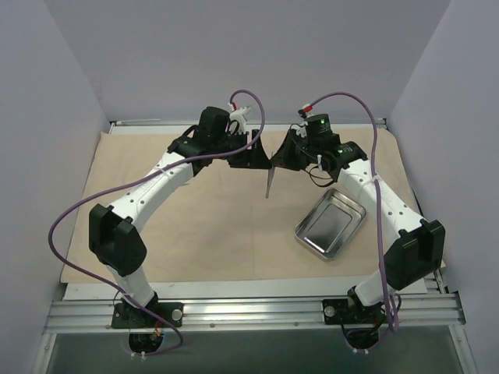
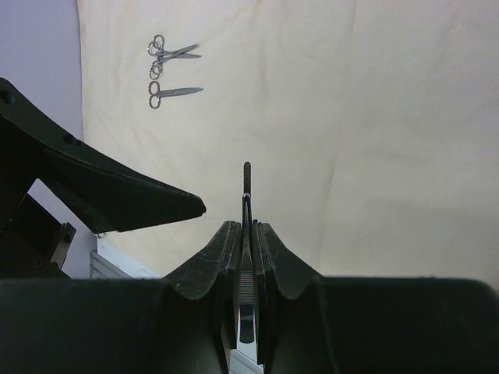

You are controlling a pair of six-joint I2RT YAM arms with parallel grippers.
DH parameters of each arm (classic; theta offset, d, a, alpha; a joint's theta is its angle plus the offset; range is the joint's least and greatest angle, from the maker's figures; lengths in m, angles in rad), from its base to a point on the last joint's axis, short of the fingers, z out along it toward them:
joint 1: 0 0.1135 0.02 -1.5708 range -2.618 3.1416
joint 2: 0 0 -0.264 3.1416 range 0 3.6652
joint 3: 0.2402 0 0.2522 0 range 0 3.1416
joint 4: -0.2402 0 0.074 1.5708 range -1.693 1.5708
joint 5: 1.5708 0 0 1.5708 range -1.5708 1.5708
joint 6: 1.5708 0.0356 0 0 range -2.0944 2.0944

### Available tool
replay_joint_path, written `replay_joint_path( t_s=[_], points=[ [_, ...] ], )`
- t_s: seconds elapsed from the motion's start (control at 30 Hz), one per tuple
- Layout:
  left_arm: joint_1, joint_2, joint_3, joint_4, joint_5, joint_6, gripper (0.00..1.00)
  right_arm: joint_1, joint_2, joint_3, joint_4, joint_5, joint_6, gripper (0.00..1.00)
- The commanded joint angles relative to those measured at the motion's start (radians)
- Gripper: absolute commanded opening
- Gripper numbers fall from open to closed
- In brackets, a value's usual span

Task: Open and lay out the surgical kit
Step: Place the medical item in the surgical kit.

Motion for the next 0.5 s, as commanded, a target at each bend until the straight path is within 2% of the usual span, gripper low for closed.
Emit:
replay_joint_path(
  t_s=[0.0,0.23,0.47],
  points=[
    [-0.012,-0.024,0.018,0.054,0.034,-0.005,0.73,0.011,0.006,0.015,0.021,-0.002,0.001,0.0],
    [-0.046,0.018,0.069,-0.018,-0.029,0.036,0.67,0.016,-0.004,0.018,0.035,-0.009,0.012,0.0],
    [-0.052,0.035,0.07,-0.02,-0.03,0.046,0.52,0.016,-0.012,0.018,0.031,-0.009,0.012,0.0]
  ],
)
